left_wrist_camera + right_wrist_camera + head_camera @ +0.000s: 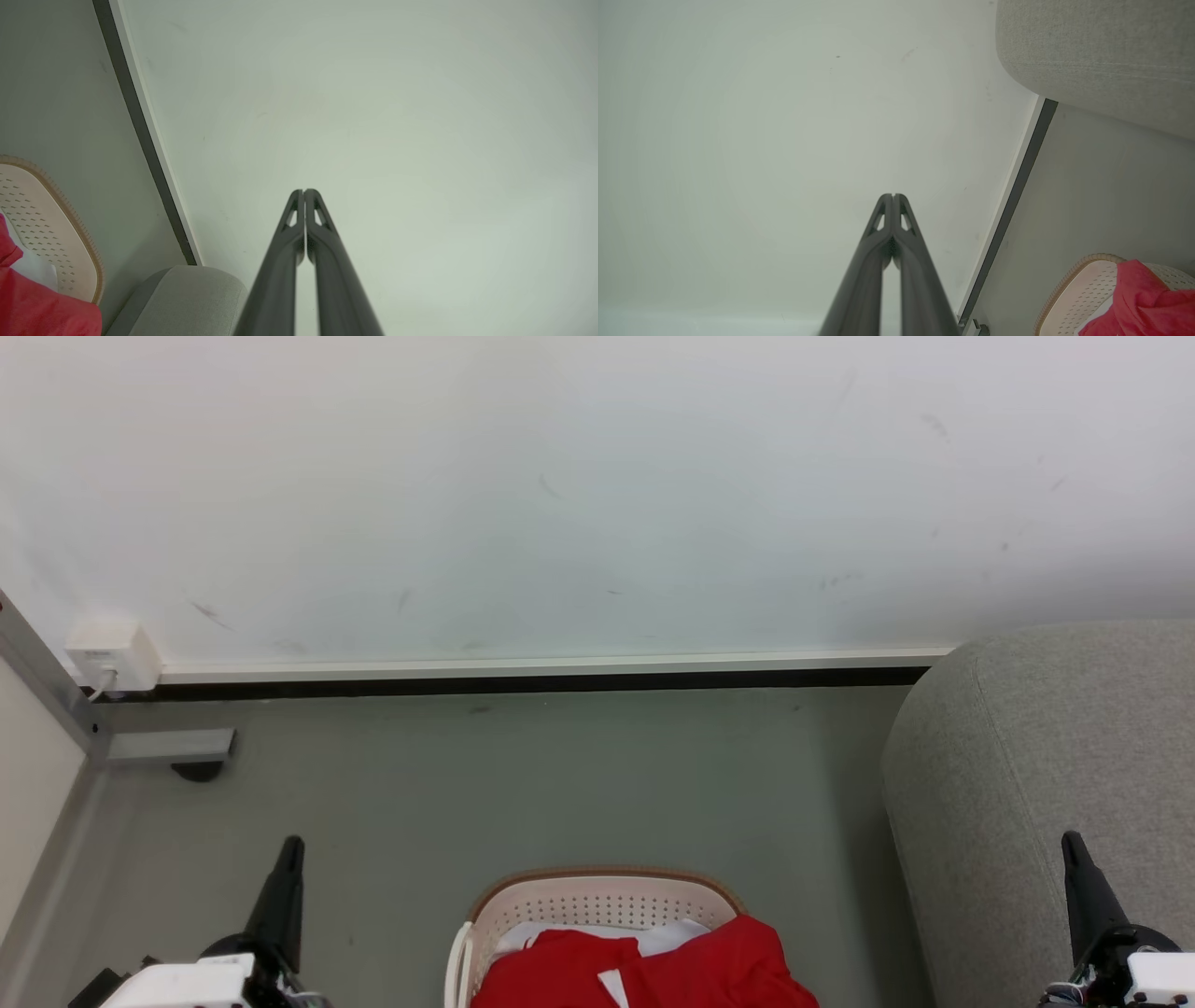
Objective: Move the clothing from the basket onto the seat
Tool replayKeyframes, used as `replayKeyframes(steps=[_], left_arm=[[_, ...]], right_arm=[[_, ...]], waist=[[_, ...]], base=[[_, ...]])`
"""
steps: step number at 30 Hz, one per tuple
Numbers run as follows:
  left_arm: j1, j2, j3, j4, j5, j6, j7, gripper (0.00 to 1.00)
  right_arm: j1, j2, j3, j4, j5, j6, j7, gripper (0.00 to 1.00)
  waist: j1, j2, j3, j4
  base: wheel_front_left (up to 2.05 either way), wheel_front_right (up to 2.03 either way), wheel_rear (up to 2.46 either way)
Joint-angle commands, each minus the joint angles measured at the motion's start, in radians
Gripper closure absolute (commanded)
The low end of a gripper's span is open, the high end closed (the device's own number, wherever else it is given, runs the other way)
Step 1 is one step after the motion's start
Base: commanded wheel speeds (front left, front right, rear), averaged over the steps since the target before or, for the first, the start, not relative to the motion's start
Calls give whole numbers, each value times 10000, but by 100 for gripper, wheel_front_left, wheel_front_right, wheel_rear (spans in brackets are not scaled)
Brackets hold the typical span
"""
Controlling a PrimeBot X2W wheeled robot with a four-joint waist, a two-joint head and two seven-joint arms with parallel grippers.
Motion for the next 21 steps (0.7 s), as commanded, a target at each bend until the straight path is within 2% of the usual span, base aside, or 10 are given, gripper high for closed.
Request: replayKeyframes(steps=[1, 21], left_arm=[[-87, 20, 11, -28, -142, -41, 26, 100], [-87, 20, 11, -29, -142, -41, 26, 100]], right_arm=[[-135, -6, -21, 25, -44, -20, 18, 100], [-135, -6, -21, 25, -44, -20, 18, 100]], waist=[[0, 0, 0, 0], [0, 0, 0, 0]], base=[[0, 0, 0], [0, 0, 0]])
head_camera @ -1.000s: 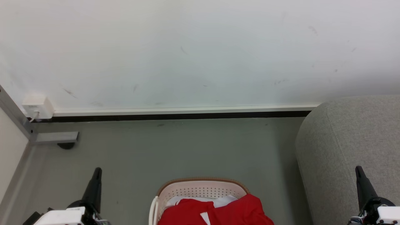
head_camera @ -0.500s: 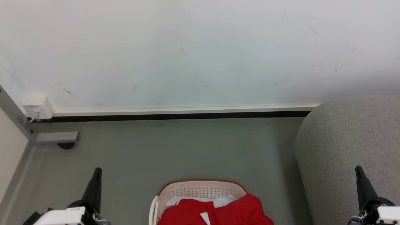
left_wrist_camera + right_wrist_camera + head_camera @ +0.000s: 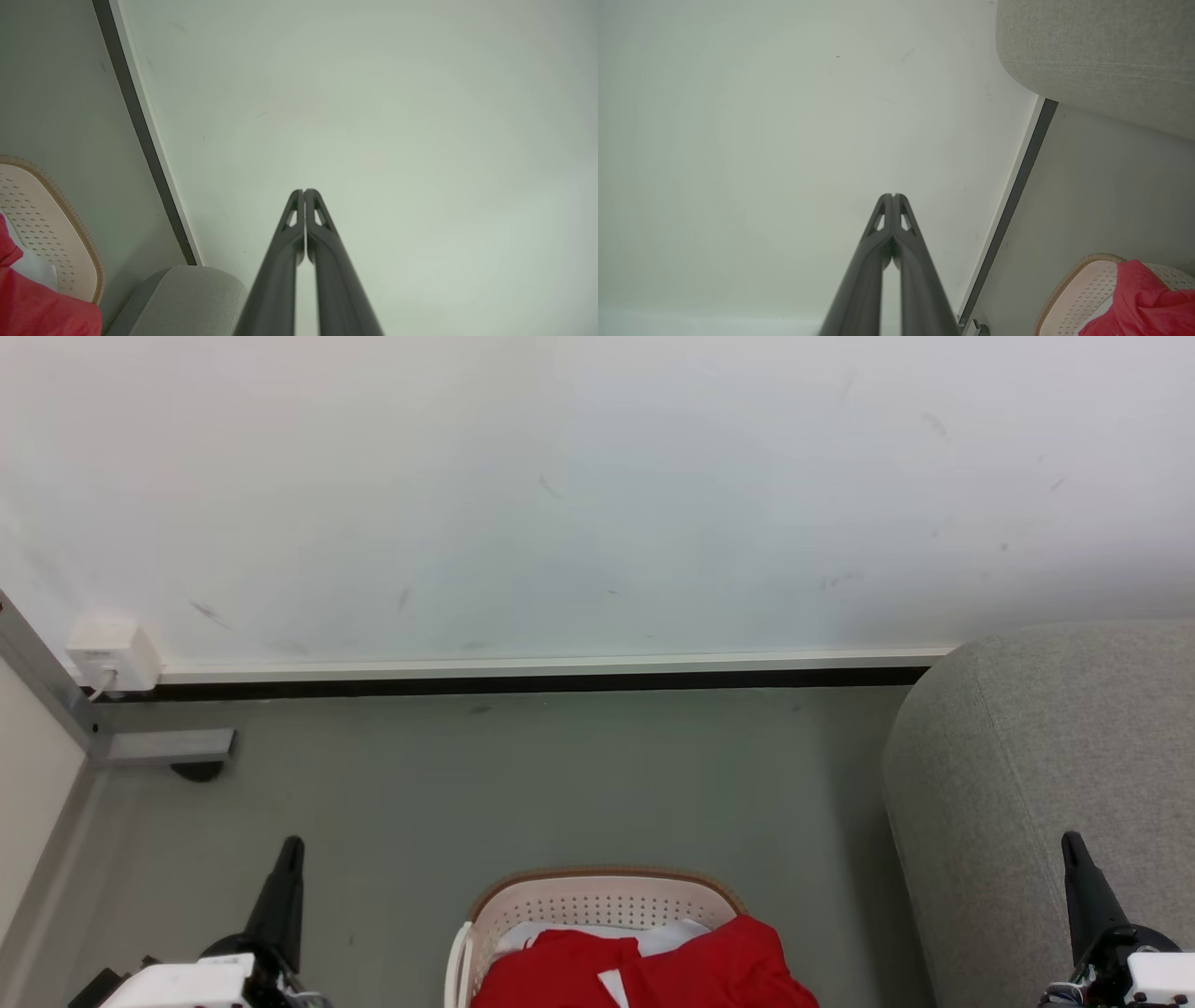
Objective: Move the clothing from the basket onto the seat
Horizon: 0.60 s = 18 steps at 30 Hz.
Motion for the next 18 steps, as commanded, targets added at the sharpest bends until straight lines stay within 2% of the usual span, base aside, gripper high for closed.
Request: replayKeyframes(steps=[1, 18], left_arm=[[-87, 20, 11, -29, -142, -41, 26, 100], [-87, 20, 11, -29, -142, -41, 26, 100]], right_arm=[[-135, -6, -21, 25, -44, -20, 18, 100], [-136, -6, -21, 25, -45, -20, 17, 100]], waist=[[0, 0, 0, 0], [0, 0, 0, 0]], base=[[0, 0, 0], [0, 0, 0]])
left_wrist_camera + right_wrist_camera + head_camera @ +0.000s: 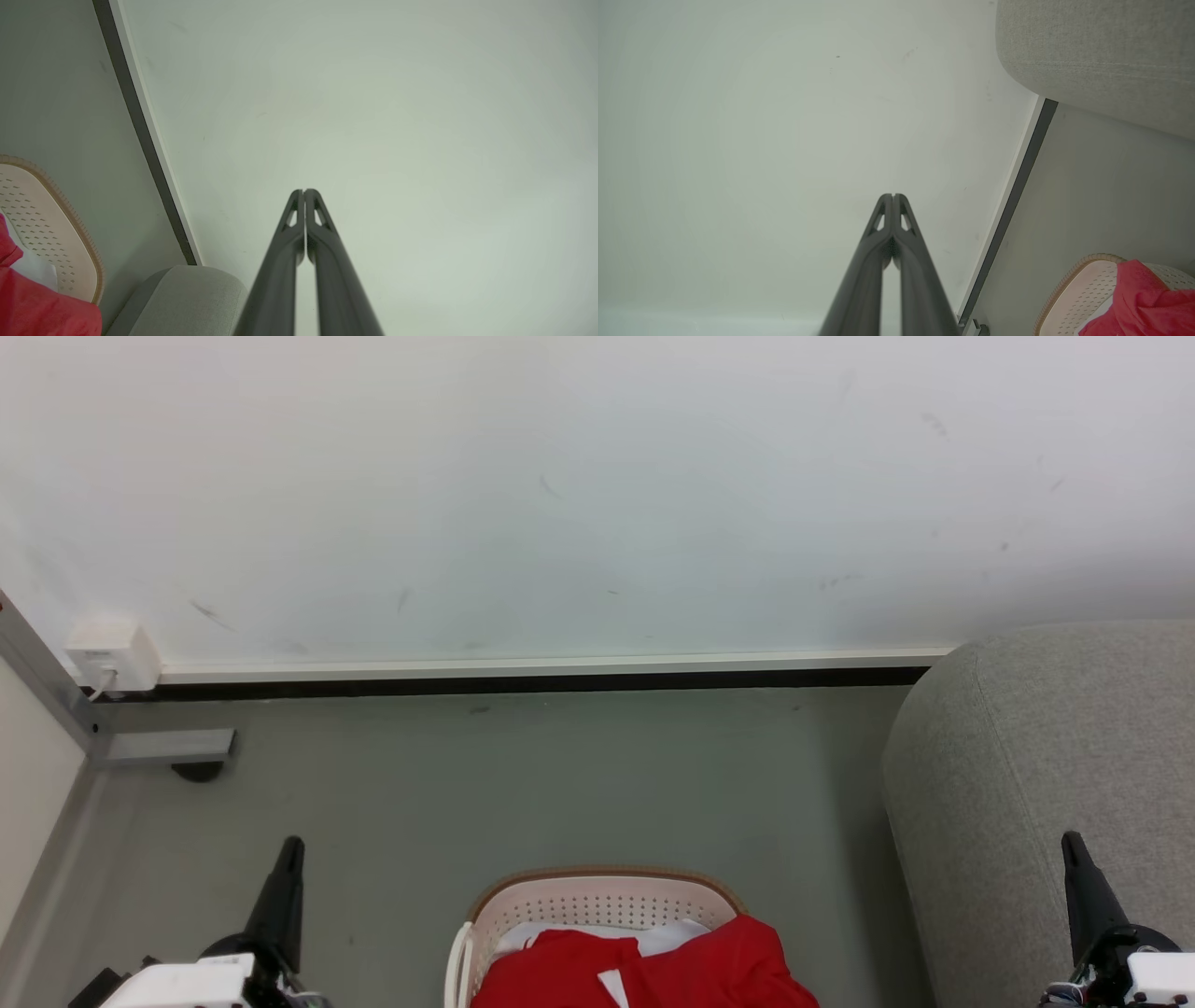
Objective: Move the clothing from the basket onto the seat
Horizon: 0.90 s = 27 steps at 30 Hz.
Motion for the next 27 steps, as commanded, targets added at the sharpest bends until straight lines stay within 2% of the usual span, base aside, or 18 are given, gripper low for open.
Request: replayKeyframes(steps=[1, 15, 16, 27], left_arm=[[-87, 20, 11, -29, -142, -41, 26, 100], [-87, 20, 11, -29, -142, -41, 26, 100], [2, -4, -3, 14, 0, 2, -5, 0], [28, -37, -222, 82, 166, 25, -458, 0]], right_arm=[[-136, -6, -21, 25, -45, -20, 17, 100], [-136, -6, -23, 25, -45, -20, 17, 100], [1, 2, 5, 7, 2, 0, -2, 0], [137, 46, 347, -122, 60, 1, -375, 0]], waist=[[0, -1, 0, 0], [0, -1, 0, 0], [0, -1, 0, 0], [0, -1, 16, -7]], base=[[0, 0, 0], [0, 0, 0], [0, 0, 0], [0, 0, 0]])
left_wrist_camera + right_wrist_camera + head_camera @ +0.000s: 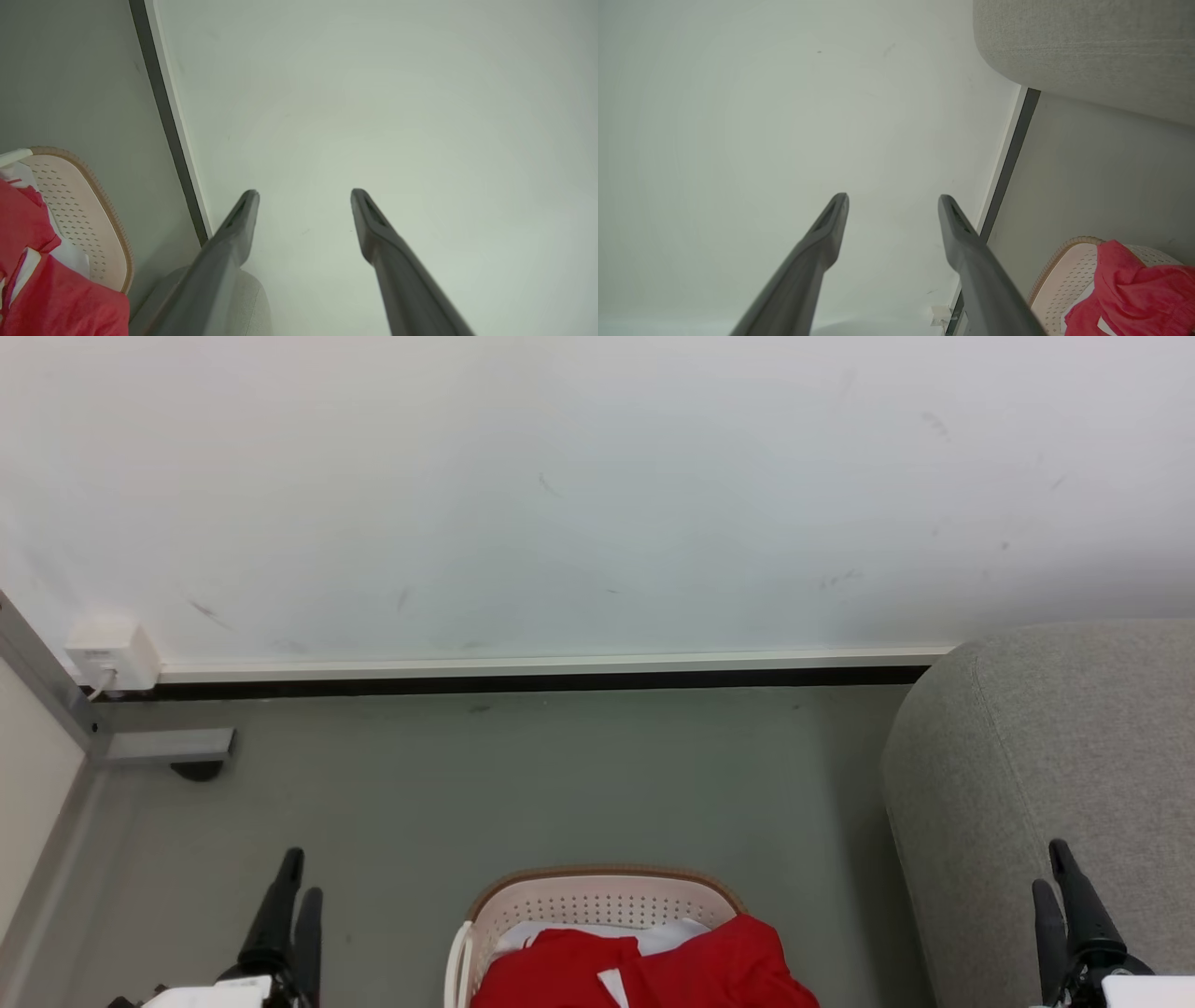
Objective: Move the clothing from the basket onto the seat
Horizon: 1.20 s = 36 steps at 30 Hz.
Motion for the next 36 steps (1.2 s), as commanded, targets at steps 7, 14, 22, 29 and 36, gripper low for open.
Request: replayKeyframes(steps=[7, 14, 22, 29, 36], left_arm=[[-342, 67, -33, -545, 913, -33, -410, 0], [-385, 75, -125, -783, 2233, -39, -717, 0], [-388, 84, -94, -1014, 4180, -46, -1033, 0], [-379, 92, -101, -1104, 5968, -12, -1298, 0], [-340, 99, -292, -1193, 7799, 201, -1529, 0]], right_arm=[[-271, -187, 377, -461, -487, -3, -446, 0], [-316, -224, 524, -742, -1487, -4, -779, 0], [-335, -323, 980, -947, -2969, -5, -1095, 0], [-396, -427, 1275, -1010, -4447, -6, -1356, 0], [-436, -503, 1499, -908, -6133, -7, -1596, 0]], waist=[[0, -1, 12, -22], [0, -1, 20, -34], [0, -1, 34, -32], [0, -1, 48, -32], [0, -1, 51, -30]], base=[[0, 0, 0], [0, 0, 0], [0, 0, 0], [0, 0, 0], [0, 0, 0]])
